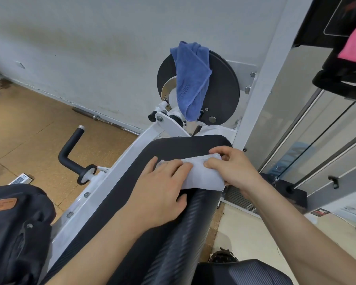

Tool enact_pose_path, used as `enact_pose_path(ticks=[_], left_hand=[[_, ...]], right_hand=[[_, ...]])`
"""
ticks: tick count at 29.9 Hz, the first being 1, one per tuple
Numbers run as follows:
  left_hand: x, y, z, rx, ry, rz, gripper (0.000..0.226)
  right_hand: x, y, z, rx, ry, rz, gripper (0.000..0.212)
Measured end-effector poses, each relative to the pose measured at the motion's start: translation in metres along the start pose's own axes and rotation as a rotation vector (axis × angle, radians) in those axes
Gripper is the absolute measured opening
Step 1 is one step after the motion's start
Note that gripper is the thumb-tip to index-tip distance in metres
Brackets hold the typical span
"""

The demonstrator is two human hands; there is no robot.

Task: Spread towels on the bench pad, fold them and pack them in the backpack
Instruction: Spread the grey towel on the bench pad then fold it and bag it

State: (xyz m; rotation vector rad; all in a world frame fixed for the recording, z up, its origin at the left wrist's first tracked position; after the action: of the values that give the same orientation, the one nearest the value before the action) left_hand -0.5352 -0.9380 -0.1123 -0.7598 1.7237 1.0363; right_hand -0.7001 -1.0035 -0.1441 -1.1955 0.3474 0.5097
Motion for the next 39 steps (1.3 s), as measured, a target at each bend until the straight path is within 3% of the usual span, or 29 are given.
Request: enact_pose_path(ticks=[2,4,7,9,12,14,17,22,27,32,36,39], left_hand=[[0.002,-0.003,-0.011,-0.028,0.035,-0.068,0.050],[0.005,-0.006,-0.023,-0.092,0.028,-0.042,0.050],[0.002,-0.016,-0.033,-0.265,0.081,0.179,0.043],[-0.013,-0.028,-0.030,-0.432,0.207,0.517,0.033],[-0.022,-0.028,-0.022,-0.616,0.343,1.202,0.029],[-0.018,-0.005,-0.023,-0.596,0.319,1.606,0.040],[-0.012,0.041,-0.025,-0.500,0.207,1.855,0.041],[-0.011,0.088,-0.023,-0.407,0.193,1.829,0.047],[-0.037,0.122,-0.014,-0.240,0.285,1.568,0.083],[-0.043,0.200,0.026,-0.195,0.204,1.192,0.087],[-0.023,0.259,0.076,-0.238,0.245,1.064,0.051],[-0.009,0.295,0.116,-0.354,0.316,1.124,0.031]], right_hand=[[0.000,-0.002,0.002,-0.022,0.022,0.003,0.041],[0.001,-0.001,0.005,-0.013,-0.008,-0.082,0.038],[0.001,0.003,0.015,0.022,-0.115,-0.273,0.033],[-0.005,0.002,0.025,-0.007,-0.164,-0.320,0.045],[-0.017,-0.011,0.045,-0.195,-0.178,-0.169,0.079],[-0.022,-0.029,0.064,-0.321,-0.205,-0.148,0.085],[-0.033,-0.054,0.094,-0.494,-0.153,-0.108,0.079],[-0.065,-0.052,0.136,-0.667,0.066,0.094,0.069],[-0.106,-0.015,0.174,-0.746,0.127,0.326,0.063],[-0.136,0.022,0.229,-0.868,-0.071,0.423,0.059],[-0.145,0.061,0.276,-0.848,-0.422,0.333,0.054],[-0.147,0.086,0.306,-0.793,-0.503,0.320,0.048]])
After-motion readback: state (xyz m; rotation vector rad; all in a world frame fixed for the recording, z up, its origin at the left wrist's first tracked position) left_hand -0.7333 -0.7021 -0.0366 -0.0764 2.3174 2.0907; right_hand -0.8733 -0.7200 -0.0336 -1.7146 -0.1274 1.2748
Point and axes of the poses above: each hand's wrist, its own z-axis away from the middle knuckle, its own x-axis out of the palm, y = z × x, the point moved 8 cm from there along -z, towards the middle knuckle, and after that the axes turned 13 degrees about z, right-handed, at the moved point
